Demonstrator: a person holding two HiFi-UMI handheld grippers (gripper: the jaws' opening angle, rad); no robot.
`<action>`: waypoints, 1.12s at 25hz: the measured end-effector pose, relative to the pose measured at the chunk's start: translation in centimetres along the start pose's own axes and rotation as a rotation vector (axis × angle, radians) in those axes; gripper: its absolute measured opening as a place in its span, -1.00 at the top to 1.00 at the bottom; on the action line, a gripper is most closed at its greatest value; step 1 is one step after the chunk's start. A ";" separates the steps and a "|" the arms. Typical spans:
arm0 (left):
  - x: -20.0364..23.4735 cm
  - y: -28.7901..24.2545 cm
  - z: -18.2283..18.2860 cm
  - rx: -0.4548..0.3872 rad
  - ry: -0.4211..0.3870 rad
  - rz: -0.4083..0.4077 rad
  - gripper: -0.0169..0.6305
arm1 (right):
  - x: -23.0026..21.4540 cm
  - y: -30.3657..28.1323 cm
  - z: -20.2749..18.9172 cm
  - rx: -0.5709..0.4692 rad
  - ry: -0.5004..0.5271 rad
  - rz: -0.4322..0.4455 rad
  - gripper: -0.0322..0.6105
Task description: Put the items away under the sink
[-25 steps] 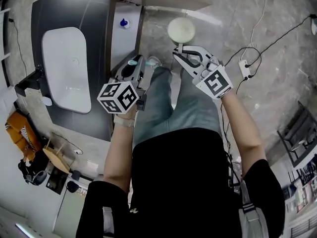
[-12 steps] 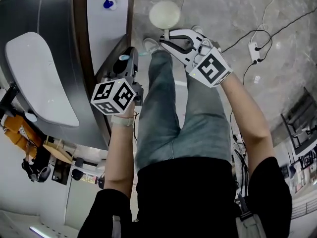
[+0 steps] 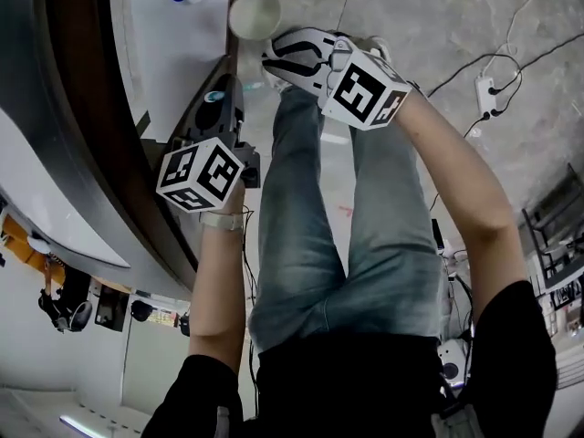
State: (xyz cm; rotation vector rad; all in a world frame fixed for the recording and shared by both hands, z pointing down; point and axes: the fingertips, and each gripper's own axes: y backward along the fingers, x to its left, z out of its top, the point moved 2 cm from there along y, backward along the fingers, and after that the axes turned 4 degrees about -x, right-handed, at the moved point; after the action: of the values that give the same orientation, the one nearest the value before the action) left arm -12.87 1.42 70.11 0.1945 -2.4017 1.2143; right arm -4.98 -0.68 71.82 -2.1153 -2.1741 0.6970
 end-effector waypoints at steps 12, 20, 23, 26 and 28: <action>4.7 -4.9 -3.5 -0.005 0.015 0.039 0.83 | -2.4 -8.9 -7.2 0.041 0.069 0.195 0.76; 6.1 -5.5 -4.9 -0.033 0.031 0.049 0.83 | -2.1 -13.9 -11.1 0.102 0.131 0.324 0.76; 5.7 -5.7 -4.2 -0.041 0.019 0.029 0.83 | -2.3 -15.3 -11.8 0.115 0.137 0.353 0.76; 5.7 -5.8 -3.8 -0.039 0.033 0.029 0.83 | -2.8 -16.6 -11.9 0.119 0.126 0.375 0.76; 6.1 -5.8 -4.1 -0.035 0.058 0.042 0.83 | -2.9 -17.4 -12.4 0.117 0.116 0.392 0.76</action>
State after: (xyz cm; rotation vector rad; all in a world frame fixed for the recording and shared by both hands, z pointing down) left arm -15.18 1.63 79.19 0.0976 -2.3861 1.1785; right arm -17.17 0.58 89.61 -2.4729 -1.6332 0.6795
